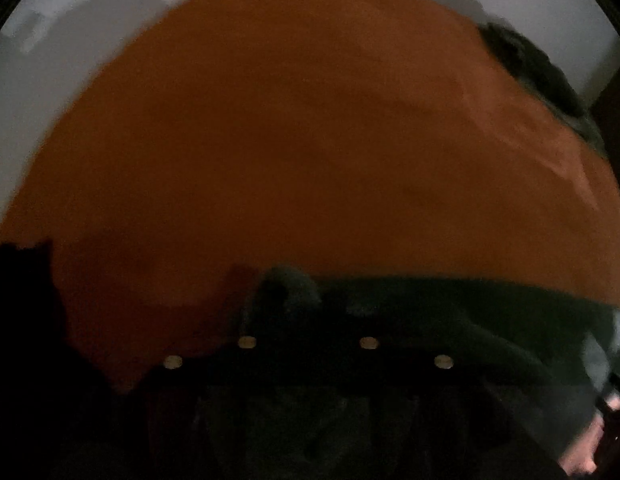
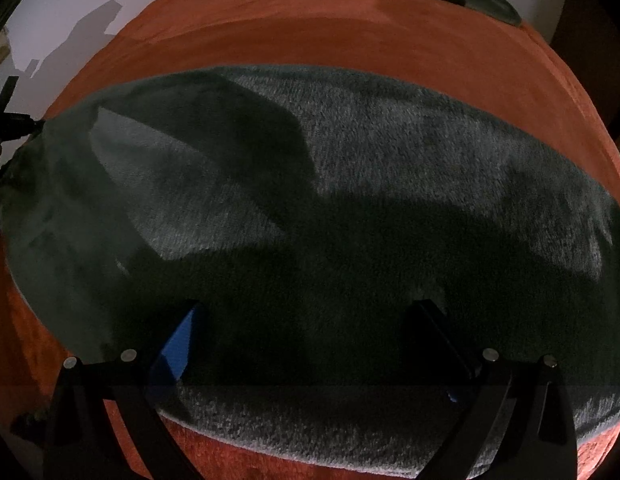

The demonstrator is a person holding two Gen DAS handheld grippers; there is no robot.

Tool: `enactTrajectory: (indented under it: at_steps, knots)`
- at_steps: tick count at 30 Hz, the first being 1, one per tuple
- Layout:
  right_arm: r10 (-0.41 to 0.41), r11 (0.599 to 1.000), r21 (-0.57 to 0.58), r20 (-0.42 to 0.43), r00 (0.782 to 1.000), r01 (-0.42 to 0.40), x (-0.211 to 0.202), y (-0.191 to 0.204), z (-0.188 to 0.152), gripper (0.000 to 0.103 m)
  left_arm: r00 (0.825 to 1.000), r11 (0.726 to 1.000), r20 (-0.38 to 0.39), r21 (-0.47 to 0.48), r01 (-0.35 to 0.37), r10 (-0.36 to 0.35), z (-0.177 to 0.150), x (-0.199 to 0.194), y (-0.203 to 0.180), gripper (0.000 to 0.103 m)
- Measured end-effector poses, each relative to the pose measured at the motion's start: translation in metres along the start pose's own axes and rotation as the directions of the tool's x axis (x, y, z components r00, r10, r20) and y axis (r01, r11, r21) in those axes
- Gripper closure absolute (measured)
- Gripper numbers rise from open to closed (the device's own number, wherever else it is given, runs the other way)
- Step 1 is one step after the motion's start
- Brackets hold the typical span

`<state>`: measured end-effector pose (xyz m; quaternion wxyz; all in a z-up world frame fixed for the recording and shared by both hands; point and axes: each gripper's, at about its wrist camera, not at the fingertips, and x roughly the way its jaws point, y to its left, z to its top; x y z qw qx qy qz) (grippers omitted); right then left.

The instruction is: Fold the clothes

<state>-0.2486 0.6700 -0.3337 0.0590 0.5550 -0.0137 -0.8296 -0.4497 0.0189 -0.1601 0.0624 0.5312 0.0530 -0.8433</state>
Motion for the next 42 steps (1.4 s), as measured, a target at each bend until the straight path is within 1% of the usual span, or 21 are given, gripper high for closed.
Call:
enactTrajectory:
  at_steps: [1,3,5,8,13,15,17,19,21,23,27,29,32,35,36,37,38,39,40,41,42]
  knots:
    - [0.001,1.0,0.002,0.0,1.0,-0.001,-0.003,-0.003,-0.003,0.0,0.999,0.998,0.037,-0.038,-0.039,0.041,0.002,-0.006,0.008,0.09]
    - [0.003,1.0,0.006,-0.001,1.0,-0.003,-0.006,-0.009,-0.005,0.0,0.994,0.989,0.052,-0.117,-0.09,0.097,0.005,-0.009,0.03,0.09]
    - [0.002,1.0,0.004,0.0,1.0,-0.002,-0.001,-0.019,0.0,0.0,0.997,0.974,-0.015,-0.213,-0.072,0.071,0.009,0.008,0.058,0.089]
    - [-0.003,1.0,-0.001,0.003,1.0,0.003,0.004,-0.03,0.007,0.0,0.978,0.954,-0.036,-0.217,-0.208,0.205,0.011,0.027,0.072,0.091]
    - [-0.012,1.0,-0.002,-0.001,1.0,0.012,0.004,-0.03,0.009,0.0,0.997,0.937,-0.019,-0.343,-0.072,0.07,0.009,0.015,0.101,0.089]
    - [-0.009,1.0,0.004,-0.001,1.0,0.009,0.006,-0.019,0.012,0.0,0.998,0.925,0.016,-0.378,-0.048,0.058,-0.005,-0.014,0.111,0.086]
    - [-0.007,1.0,0.006,0.001,1.0,0.007,0.007,-0.012,0.014,0.0,0.997,0.927,0.07,-0.376,-0.01,0.039,-0.028,-0.049,0.114,0.075]
    - [-0.005,1.0,0.006,0.005,1.0,0.005,0.006,-0.013,0.014,0.0,0.993,0.937,0.116,-0.348,0.029,0.012,-0.066,-0.089,0.109,0.05]
    - [-0.005,1.0,0.005,0.008,1.0,0.005,0.005,-0.013,0.014,0.0,0.994,0.933,0.107,-0.353,0.066,-0.03,-0.106,-0.106,0.104,0.043]
    - [0.012,1.0,-0.026,0.033,0.999,-0.011,-0.001,-0.007,0.013,0.0,0.993,0.927,0.094,-0.361,0.102,-0.073,-0.145,-0.121,0.098,0.043]
    - [0.063,0.992,-0.113,0.098,0.993,-0.051,-0.019,0.009,0.009,0.0,0.987,0.895,0.012,-0.421,0.15,-0.16,-0.213,-0.11,0.09,0.043]
    - [0.09,0.985,-0.158,0.128,0.988,-0.069,-0.028,0.017,0.007,0.0,0.985,0.893,-0.042,-0.431,0.133,-0.167,-0.235,-0.098,0.087,0.043]
    - [0.132,0.97,-0.224,0.171,0.976,-0.092,-0.041,0.029,0.004,0.0,0.974,0.865,-0.035,-0.467,0.183,-0.225,-0.239,-0.082,0.096,0.043]
    - [0.177,0.95,-0.291,0.21,0.961,-0.112,-0.055,0.042,0.002,0.001,0.976,0.867,0.019,-0.455,0.203,-0.218,-0.221,-0.083,0.102,0.043]
    - [0.204,0.926,-0.361,0.22,0.954,-0.115,-0.061,0.058,-0.006,0.001,0.978,0.877,0.032,-0.438,0.198,-0.205,-0.213,-0.084,0.102,0.043]
    - [0.246,0.868,-0.484,0.224,0.943,-0.112,-0.068,0.091,-0.022,0.001,0.981,0.887,0.047,-0.42,0.192,-0.19,-0.205,-0.085,0.103,0.047]
    - [0.288,0.794,-0.599,0.221,0.932,-0.103,-0.075,0.123,-0.038,0.003,0.984,0.897,0.054,-0.404,0.179,-0.172,-0.197,-0.085,0.104,0.056]
    - [0.31,0.729,-0.679,0.216,0.926,-0.085,-0.079,0.153,-0.042,0.011,0.986,0.906,0.061,-0.389,0.165,-0.154,-0.19,-0.085,0.105,0.08]
    - [0.309,0.687,-0.725,0.215,0.926,-0.061,-0.078,0.18,-0.031,0.019,0.987,0.907,0.054,-0.389,0.159,-0.15,-0.189,-0.085,0.106,0.09]
    - [0.299,0.644,-0.764,0.21,0.931,-0.034,-0.079,0.204,-0.031,0.036,0.988,0.907,0.045,-0.392,0.155,-0.149,-0.189,-0.087,0.107,0.091]
    - [0.272,0.612,-0.791,0.207,0.94,-0.003,-0.071,0.213,-0.032,0.05,0.988,0.906,0.037,-0.395,0.151,-0.149,-0.189,-0.088,0.109,0.092]
